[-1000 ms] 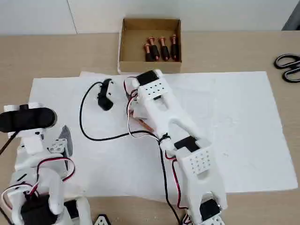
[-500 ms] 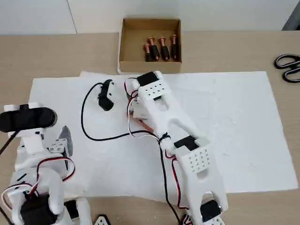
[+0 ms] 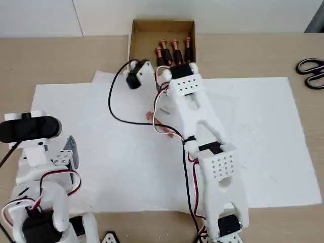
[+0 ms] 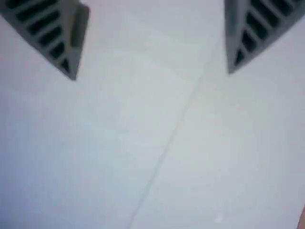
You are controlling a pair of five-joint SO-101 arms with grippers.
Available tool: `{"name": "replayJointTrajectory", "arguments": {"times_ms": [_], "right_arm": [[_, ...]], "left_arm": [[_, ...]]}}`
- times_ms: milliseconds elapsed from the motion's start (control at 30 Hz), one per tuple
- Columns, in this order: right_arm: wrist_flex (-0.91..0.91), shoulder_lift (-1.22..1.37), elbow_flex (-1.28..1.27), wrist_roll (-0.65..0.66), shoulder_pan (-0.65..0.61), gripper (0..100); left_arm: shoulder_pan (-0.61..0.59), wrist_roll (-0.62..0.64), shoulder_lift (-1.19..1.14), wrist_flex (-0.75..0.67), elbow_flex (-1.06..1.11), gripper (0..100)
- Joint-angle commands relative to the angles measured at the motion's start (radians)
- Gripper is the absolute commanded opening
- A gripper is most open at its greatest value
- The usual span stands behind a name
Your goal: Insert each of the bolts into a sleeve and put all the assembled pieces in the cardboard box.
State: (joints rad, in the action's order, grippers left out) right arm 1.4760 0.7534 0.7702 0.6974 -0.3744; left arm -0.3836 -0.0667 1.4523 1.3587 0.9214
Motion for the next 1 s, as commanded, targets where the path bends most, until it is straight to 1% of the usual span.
{"name": "replayJointTrajectory", "arguments": {"times_ms": [0, 100, 267, 367, 467, 733, 967], "right_arm": [[0.074, -0.122, 0.126, -0.133, 0.024, 0.6], [0.128, -0.140, 0.158, -0.215, 0.033, 0.6], [0.246, -0.165, 0.175, -0.450, 0.053, 0.6], [0.257, -0.168, 0.158, -0.586, 0.094, 0.6], [0.257, -0.168, 0.117, -0.677, 0.128, 0.8], [0.251, -0.160, -0.043, -0.730, 0.134, 1.2], [0.188, -0.159, -0.141, -0.743, 0.136, 2.0]], "left_arm": [[0.002, -0.005, -0.002, -0.003, -0.002, 20], [0.002, -0.005, -0.002, -0.002, -0.001, 20], [0.002, -0.005, -0.003, -0.003, 0.012, 20], [0.002, -0.005, -0.003, -0.003, 0.019, 20], [0.002, -0.005, -0.003, -0.003, 0.019, 20], [0.002, -0.005, -0.003, -0.003, 0.019, 19], [0.002, -0.005, -0.003, -0.003, 0.019, 19]]}}
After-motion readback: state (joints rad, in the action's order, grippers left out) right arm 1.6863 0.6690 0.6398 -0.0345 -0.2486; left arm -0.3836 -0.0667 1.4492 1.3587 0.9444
